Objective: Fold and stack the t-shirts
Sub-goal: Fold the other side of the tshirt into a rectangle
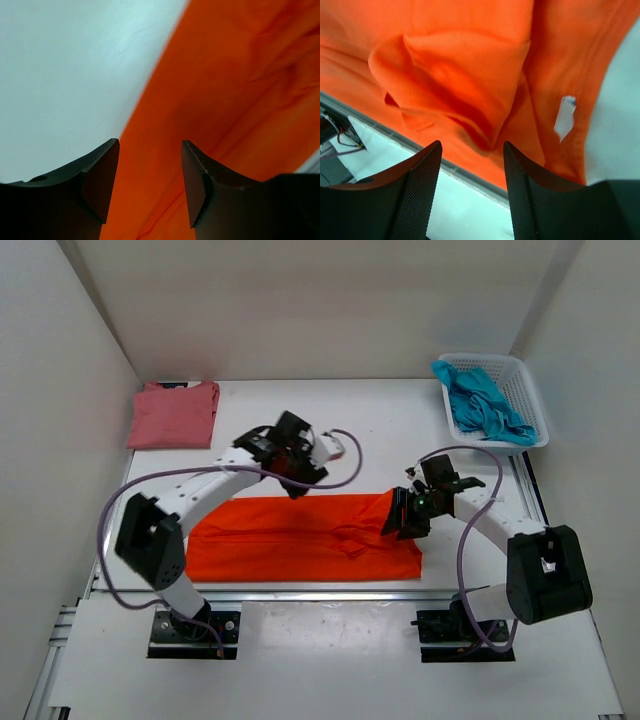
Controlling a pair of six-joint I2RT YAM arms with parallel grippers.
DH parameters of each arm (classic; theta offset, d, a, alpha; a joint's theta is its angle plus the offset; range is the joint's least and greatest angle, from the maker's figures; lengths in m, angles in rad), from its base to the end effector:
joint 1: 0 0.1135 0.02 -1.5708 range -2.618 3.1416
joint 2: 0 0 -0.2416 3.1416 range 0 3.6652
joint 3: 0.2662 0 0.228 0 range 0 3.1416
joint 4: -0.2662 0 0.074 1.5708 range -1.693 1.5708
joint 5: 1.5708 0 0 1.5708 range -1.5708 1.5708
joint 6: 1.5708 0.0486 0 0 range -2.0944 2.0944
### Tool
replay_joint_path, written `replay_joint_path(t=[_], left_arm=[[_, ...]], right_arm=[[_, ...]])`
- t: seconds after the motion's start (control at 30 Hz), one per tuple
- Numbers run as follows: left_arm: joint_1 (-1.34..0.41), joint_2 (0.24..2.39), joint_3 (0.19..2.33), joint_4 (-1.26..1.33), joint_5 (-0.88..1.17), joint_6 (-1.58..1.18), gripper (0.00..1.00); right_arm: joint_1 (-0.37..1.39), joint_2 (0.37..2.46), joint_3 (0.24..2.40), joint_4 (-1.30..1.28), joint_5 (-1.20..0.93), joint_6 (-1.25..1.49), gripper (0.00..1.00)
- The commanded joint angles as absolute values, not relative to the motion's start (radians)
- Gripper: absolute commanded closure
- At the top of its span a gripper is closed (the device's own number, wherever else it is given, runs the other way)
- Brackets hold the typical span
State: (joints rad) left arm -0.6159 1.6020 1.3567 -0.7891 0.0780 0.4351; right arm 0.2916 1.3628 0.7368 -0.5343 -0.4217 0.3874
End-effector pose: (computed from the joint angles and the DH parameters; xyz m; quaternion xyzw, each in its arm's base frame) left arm 0.2574 -0.1868 0.2545 0.4923 0.8283 -0.0614 0.2603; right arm 0.2153 0.0854 0.1611 0.0032 0.9583 0.2596 0.1197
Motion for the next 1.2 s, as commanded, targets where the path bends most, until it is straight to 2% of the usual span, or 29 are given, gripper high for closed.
replay_joint_path(t=[0.0, 0.2, 0.27, 0.43, 0.57, 0.63, 0.7, 0.8, 0.87, 0.93, 0.97, 1.03, 1.13, 1.17], left_arm=[[-0.693, 1.702, 1.417, -0.779, 0.259, 0.377, 0.36], [-0.811, 1.839, 1.459, -0.759, 0.327, 0.362, 0.33], [-0.837, 1.862, 1.450, -0.744, 0.340, 0.359, 0.32], [-0.865, 1.870, 1.437, -0.710, 0.351, 0.341, 0.32], [-0.897, 1.882, 1.437, -0.694, 0.322, 0.347, 0.32], [-0.916, 1.888, 1.428, -0.669, 0.285, 0.331, 0.33], [-0.913, 1.893, 1.431, -0.635, 0.238, 0.304, 0.35], [-0.908, 1.899, 1.440, -0.610, 0.235, 0.299, 0.37], [-0.913, 1.905, 1.440, -0.614, 0.239, 0.321, 0.39], [-0.920, 1.905, 1.427, -0.620, 0.239, 0.336, 0.42], [-0.923, 1.905, 1.422, -0.623, 0.239, 0.337, 0.48], [-0.922, 1.904, 1.423, -0.638, 0.267, 0.348, 0.71], [-0.911, 1.899, 1.424, -0.640, 0.270, 0.342, 0.88], [-0.913, 1.893, 1.419, -0.644, 0.276, 0.348, 0.90]], right_arm=[[0.281, 1.381, 0.761, -0.450, -0.434, 0.405, 0.44], [0.313, 1.388, 0.703, -0.407, -0.451, 0.433, 0.48], [0.313, 1.391, 0.701, -0.411, -0.456, 0.433, 0.55], [0.296, 1.374, 0.663, -0.425, -0.456, 0.436, 0.58], [0.296, 1.339, 0.644, -0.422, -0.462, 0.434, 0.65], [0.296, 1.335, 0.649, -0.433, -0.462, 0.439, 0.70], [0.298, 1.333, 0.641, -0.425, -0.463, 0.434, 0.84], [0.302, 1.325, 0.626, -0.425, -0.468, 0.434, 0.97], [0.310, 1.309, 0.632, -0.437, -0.474, 0.430, 1.00], [0.316, 1.293, 0.632, -0.448, -0.488, 0.426, 1.00], [0.324, 1.284, 0.629, -0.463, -0.488, 0.429, 1.00], [0.354, 1.250, 0.627, -0.482, -0.479, 0.416, 1.00], [0.383, 1.204, 0.611, -0.502, -0.477, 0.419, 1.00], [0.391, 1.177, 0.594, -0.500, -0.480, 0.426, 1.00]])
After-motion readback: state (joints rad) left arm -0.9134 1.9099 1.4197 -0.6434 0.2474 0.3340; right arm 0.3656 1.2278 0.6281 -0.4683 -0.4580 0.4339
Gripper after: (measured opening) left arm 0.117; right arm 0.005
